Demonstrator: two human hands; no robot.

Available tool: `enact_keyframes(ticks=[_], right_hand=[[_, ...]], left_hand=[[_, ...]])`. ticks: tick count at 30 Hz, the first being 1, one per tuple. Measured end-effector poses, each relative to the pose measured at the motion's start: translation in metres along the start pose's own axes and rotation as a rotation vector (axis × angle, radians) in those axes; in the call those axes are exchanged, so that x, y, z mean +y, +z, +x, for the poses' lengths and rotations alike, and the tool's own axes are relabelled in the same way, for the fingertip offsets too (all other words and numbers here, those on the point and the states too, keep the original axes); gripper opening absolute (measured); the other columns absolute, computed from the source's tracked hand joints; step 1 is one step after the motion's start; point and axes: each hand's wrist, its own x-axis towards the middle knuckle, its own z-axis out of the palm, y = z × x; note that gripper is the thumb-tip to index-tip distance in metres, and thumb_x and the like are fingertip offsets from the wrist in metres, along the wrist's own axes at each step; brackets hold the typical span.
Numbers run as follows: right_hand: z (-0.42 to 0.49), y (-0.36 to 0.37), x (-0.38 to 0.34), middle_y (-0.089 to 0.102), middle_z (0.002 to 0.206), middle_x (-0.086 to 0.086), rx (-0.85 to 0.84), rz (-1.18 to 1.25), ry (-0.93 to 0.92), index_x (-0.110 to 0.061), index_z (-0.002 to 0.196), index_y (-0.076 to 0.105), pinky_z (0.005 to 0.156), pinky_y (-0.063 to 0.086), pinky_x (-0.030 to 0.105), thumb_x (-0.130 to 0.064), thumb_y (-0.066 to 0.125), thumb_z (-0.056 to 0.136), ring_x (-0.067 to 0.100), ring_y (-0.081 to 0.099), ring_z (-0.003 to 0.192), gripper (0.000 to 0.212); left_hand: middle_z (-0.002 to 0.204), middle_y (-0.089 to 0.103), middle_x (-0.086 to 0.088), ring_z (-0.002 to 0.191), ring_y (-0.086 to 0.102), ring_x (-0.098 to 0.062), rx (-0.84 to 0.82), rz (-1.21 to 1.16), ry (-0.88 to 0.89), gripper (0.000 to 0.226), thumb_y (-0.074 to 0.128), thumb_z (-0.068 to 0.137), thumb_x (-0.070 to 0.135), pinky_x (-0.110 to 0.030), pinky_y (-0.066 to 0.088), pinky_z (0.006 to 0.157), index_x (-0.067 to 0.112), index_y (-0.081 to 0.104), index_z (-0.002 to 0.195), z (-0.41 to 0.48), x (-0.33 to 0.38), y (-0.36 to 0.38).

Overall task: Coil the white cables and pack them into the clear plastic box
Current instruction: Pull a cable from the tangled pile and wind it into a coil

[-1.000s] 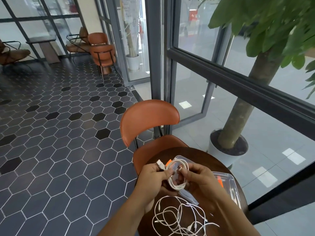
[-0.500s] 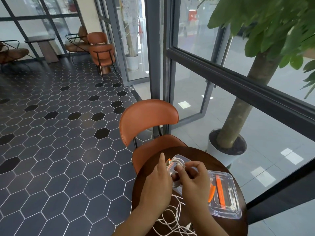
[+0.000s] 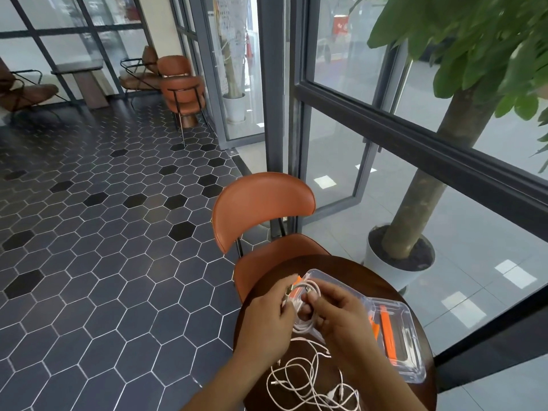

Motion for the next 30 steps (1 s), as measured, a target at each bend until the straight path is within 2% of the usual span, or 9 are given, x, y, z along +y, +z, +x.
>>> enact_keyframes(ticks=[2, 5, 8, 12, 14, 16, 21, 25, 30], right_hand=[[-0.001, -0.003, -0.005, 0.076, 0.093, 0.022, -0.005, -0.221, -0.076, -0.005, 0.106, 0.074, 0.075, 0.062, 0.041, 0.003, 0.075, 0.079, 0.035, 0.074, 0.082, 0.028], [-0.001, -0.004, -0.008, 0.079, 0.084, 0.005, 0.088, -0.581, -0.245, -0.016, 0.097, 0.076, 0.074, 0.063, 0.039, 0.001, 0.078, 0.079, 0.022, 0.077, 0.077, 0.024], [-0.002, -0.001, -0.005, 0.077, 0.076, -0.002, 0.144, -0.705, -0.370, -0.024, 0.093, 0.076, 0.066, 0.063, 0.035, -0.011, 0.073, 0.087, 0.016, 0.075, 0.068, 0.015], [0.002, 0.000, 0.001, 0.077, 0.074, 0.000, 0.246, -0.614, -0.380, -0.019, 0.090, 0.077, 0.064, 0.061, 0.034, -0.011, 0.068, 0.092, 0.017, 0.074, 0.066, 0.013], [0.001, 0.001, 0.003, 0.077, 0.076, 0.008, 0.253, -0.468, -0.310, -0.014, 0.090, 0.077, 0.064, 0.062, 0.039, -0.007, 0.066, 0.092, 0.025, 0.075, 0.068, 0.013], [-0.004, 0.002, 0.004, 0.075, 0.079, 0.018, 0.190, -0.234, -0.189, -0.005, 0.096, 0.073, 0.062, 0.062, 0.042, -0.001, 0.062, 0.093, 0.035, 0.072, 0.066, 0.013], [-0.006, -0.003, -0.001, 0.068, 0.080, 0.024, 0.010, 0.036, -0.007, 0.007, 0.104, 0.065, 0.058, 0.060, 0.036, 0.007, 0.054, 0.091, 0.028, 0.066, 0.062, 0.016], [-0.002, -0.005, 0.000, 0.070, 0.081, 0.022, -0.012, -0.010, -0.009, 0.004, 0.104, 0.065, 0.062, 0.060, 0.038, 0.007, 0.056, 0.091, 0.027, 0.068, 0.065, 0.016], [-0.002, -0.006, 0.005, 0.070, 0.092, 0.028, -0.040, -0.047, 0.039, 0.008, 0.110, 0.063, 0.077, 0.058, 0.050, 0.013, 0.057, 0.089, 0.036, 0.069, 0.077, 0.023]], left_hand=[[0.078, 0.070, 0.009, 0.047, 0.063, -0.010, -0.014, -0.080, -0.007, 0.051, 0.050, 0.098, 0.011, -0.025, 0.054, 0.047, 0.051, 0.057, 0.128, -0.005, 0.002, 0.000], [0.070, 0.072, 0.007, 0.044, 0.062, -0.017, -0.010, -0.130, -0.027, 0.051, 0.051, 0.096, 0.009, -0.032, 0.054, 0.043, 0.052, 0.060, 0.122, -0.005, 0.001, 0.002], [0.073, 0.072, 0.000, 0.041, 0.063, -0.021, -0.019, -0.193, -0.034, 0.050, 0.049, 0.096, 0.006, -0.032, 0.052, 0.039, 0.049, 0.063, 0.116, -0.005, 0.007, 0.002], [0.073, 0.070, -0.009, 0.041, 0.058, -0.027, -0.045, -0.271, -0.033, 0.049, 0.047, 0.097, 0.004, -0.033, 0.050, 0.040, 0.048, 0.064, 0.111, -0.007, 0.010, 0.002], [0.074, 0.069, -0.009, 0.040, 0.058, -0.029, -0.041, -0.256, -0.013, 0.048, 0.049, 0.098, 0.005, -0.038, 0.052, 0.043, 0.048, 0.065, 0.111, -0.008, 0.006, 0.003], [0.073, 0.069, -0.007, 0.041, 0.061, -0.031, -0.044, -0.225, 0.004, 0.049, 0.050, 0.097, 0.004, -0.043, 0.055, 0.045, 0.049, 0.066, 0.109, -0.009, 0.000, 0.003], [0.071, 0.071, -0.001, 0.050, 0.066, -0.022, 0.056, -0.094, 0.098, 0.052, 0.054, 0.097, 0.008, -0.052, 0.056, 0.056, 0.054, 0.062, 0.119, -0.014, -0.014, 0.008], [0.100, 0.075, 0.002, 0.085, 0.071, -0.012, 0.079, 0.061, 0.203, 0.059, 0.051, 0.100, 0.015, -0.043, 0.057, 0.077, 0.062, 0.043, 0.136, -0.018, -0.016, 0.010], [0.094, 0.067, 0.008, 0.082, 0.063, -0.009, 0.113, 0.192, 0.244, 0.064, 0.052, 0.094, 0.009, -0.029, 0.054, 0.072, 0.055, 0.043, 0.138, -0.015, -0.019, 0.010]])
